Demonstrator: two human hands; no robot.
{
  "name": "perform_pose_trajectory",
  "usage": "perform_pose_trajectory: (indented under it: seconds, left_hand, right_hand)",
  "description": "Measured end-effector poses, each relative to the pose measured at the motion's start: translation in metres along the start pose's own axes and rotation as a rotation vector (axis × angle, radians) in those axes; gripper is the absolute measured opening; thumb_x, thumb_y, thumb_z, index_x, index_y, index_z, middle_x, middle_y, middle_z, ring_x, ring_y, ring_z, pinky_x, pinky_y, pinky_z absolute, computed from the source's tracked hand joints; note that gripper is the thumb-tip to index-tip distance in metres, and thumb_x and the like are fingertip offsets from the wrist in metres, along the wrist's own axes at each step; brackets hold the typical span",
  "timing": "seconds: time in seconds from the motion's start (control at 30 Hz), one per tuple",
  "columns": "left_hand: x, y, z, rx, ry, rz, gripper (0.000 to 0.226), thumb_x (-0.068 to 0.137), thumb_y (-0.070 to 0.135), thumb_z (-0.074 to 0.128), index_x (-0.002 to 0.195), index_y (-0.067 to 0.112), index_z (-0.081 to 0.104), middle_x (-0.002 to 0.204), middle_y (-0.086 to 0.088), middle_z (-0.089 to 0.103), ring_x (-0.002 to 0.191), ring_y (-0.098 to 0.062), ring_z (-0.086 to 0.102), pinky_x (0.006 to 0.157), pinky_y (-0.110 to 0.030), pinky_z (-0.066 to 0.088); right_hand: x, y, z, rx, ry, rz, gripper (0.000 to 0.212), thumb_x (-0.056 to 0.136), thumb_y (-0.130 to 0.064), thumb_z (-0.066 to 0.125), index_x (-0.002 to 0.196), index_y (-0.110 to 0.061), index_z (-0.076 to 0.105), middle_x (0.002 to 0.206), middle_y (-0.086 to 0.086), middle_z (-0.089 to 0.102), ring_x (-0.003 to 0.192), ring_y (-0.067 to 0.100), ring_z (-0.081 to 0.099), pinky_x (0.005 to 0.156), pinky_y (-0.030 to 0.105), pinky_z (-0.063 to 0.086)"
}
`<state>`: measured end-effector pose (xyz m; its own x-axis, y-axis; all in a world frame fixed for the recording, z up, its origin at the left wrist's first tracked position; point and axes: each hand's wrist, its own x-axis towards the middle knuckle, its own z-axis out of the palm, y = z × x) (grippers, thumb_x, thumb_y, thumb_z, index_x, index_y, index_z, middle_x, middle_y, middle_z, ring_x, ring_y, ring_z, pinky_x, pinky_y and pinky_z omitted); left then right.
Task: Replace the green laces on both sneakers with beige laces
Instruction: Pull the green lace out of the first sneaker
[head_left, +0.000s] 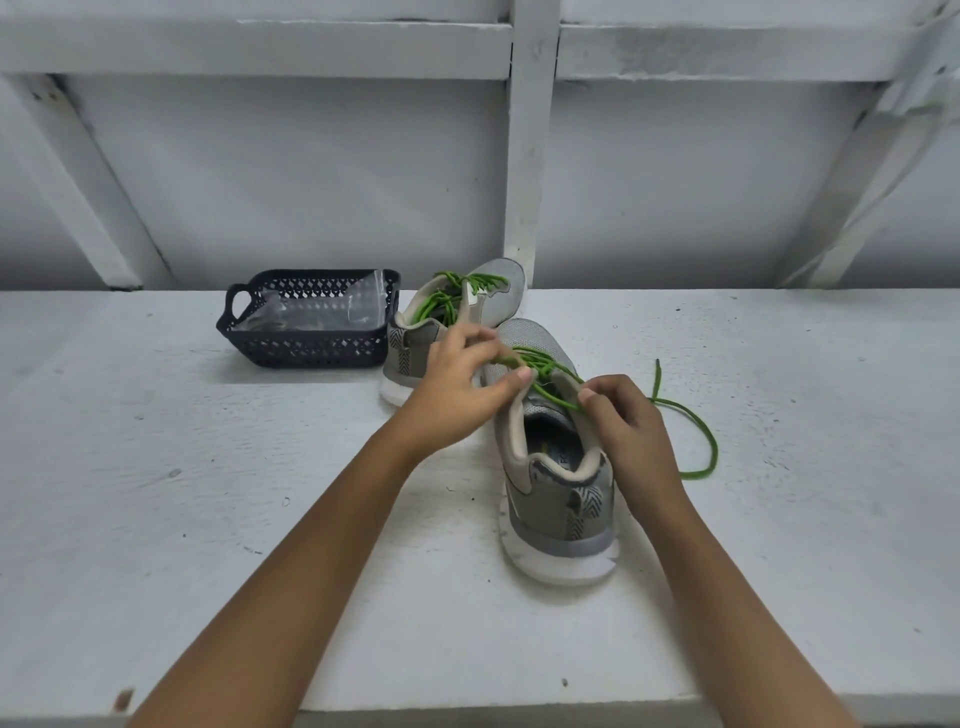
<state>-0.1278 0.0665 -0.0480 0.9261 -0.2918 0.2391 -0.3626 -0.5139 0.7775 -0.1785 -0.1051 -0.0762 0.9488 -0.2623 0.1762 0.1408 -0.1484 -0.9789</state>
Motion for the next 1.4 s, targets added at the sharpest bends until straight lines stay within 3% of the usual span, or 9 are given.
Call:
perform_pose_trajectory:
  seconds: [0.2,0.37,0.5,0.6,0.73,0.9,1.13,1.23,1.4]
  left_hand:
    - [0.003,0.002,0.004,0.029,0.101,0.001,0.008,0.094,0.02,0.054,0.089,0.016,0.058,0.105,-0.003,0.052,0.103,-0.018,0.048,0.091,-0.03,0.036]
    - [0.006,0.012,-0.008,-0.43,0.45,-0.199,0.017,0.098,0.018,0.046,0.084,0.026,0.052,0.086,0.01,0.054,0.077,-0.006,0.051,0.074,-0.026,0.046]
    - [0.0,0.003,0.001,-0.034,0.341,0.142,0.022,0.091,0.022,0.049,0.109,0.019,0.061,0.113,0.006,0.049,0.111,-0.009,0.044,0.093,-0.019,0.036]
    - [0.0,-0.005,0.006,0.274,0.155,0.154,0.029,0.088,0.039,0.051,0.104,0.021,0.069,0.121,0.0,0.051,0.121,-0.02,0.036,0.1,-0.031,0.027]
    - [0.0,-0.005,0.004,0.22,0.111,0.067,0.014,0.091,0.025,0.06,0.099,0.016,0.067,0.125,0.0,0.048,0.125,-0.021,0.031,0.099,-0.028,0.023]
    - [0.003,0.002,0.006,0.131,0.053,-0.046,0.024,0.091,0.031,0.058,0.109,0.018,0.067,0.128,0.001,0.046,0.127,-0.016,0.031,0.104,-0.027,0.022]
    - [0.009,0.01,0.01,-0.107,0.087,-0.119,0.004,0.089,0.021,0.064,0.086,0.018,0.062,0.109,0.001,0.054,0.101,-0.009,0.049,0.086,-0.017,0.033]
    - [0.01,0.011,0.005,-0.17,0.264,-0.168,0.007,0.094,0.021,0.055,0.088,0.018,0.054,0.099,-0.003,0.054,0.092,-0.023,0.054,0.085,-0.033,0.043]
    - [0.009,0.008,-0.019,-0.183,0.59,-0.251,0.006,0.095,0.014,0.049,0.096,0.009,0.046,0.078,0.001,0.049,0.061,-0.01,0.044,0.057,-0.024,0.038]
  right_hand:
    - [-0.001,0.001,0.0,0.012,0.003,0.002,0.014,0.091,-0.015,0.057,0.078,-0.018,0.058,0.076,-0.008,0.058,0.077,0.006,0.053,0.071,0.022,0.04]
    - [-0.001,0.0,-0.001,0.008,0.007,0.001,0.015,0.091,-0.015,0.057,0.077,-0.019,0.058,0.076,-0.009,0.059,0.076,0.005,0.054,0.07,0.022,0.04]
    - [-0.001,0.0,-0.001,0.001,0.004,-0.001,0.014,0.091,-0.014,0.057,0.078,-0.018,0.058,0.076,-0.009,0.059,0.075,0.004,0.053,0.07,0.021,0.04]
    - [-0.001,0.0,-0.001,0.003,0.004,-0.001,0.015,0.091,-0.014,0.057,0.077,-0.019,0.058,0.075,-0.01,0.058,0.073,0.002,0.053,0.068,0.019,0.04]
    - [0.0,0.001,0.0,0.001,0.0,0.002,0.013,0.091,-0.014,0.056,0.079,-0.017,0.058,0.076,-0.009,0.059,0.074,0.003,0.053,0.068,0.019,0.04]
    - [0.0,0.002,0.0,-0.002,0.001,-0.018,0.014,0.092,-0.013,0.056,0.078,-0.018,0.058,0.076,-0.009,0.058,0.071,-0.001,0.052,0.065,0.013,0.04]
    - [0.0,0.001,0.0,0.007,-0.002,-0.018,0.014,0.091,-0.012,0.056,0.078,-0.017,0.058,0.074,-0.01,0.058,0.07,-0.001,0.052,0.066,0.016,0.04]
    - [0.0,0.002,-0.001,0.001,0.001,-0.014,0.014,0.091,-0.013,0.057,0.078,-0.018,0.058,0.074,-0.01,0.058,0.073,0.002,0.052,0.069,0.02,0.04]
    - [0.0,0.002,-0.001,0.005,0.006,-0.012,0.015,0.091,-0.013,0.057,0.077,-0.018,0.058,0.074,-0.01,0.058,0.074,0.004,0.052,0.071,0.022,0.04]
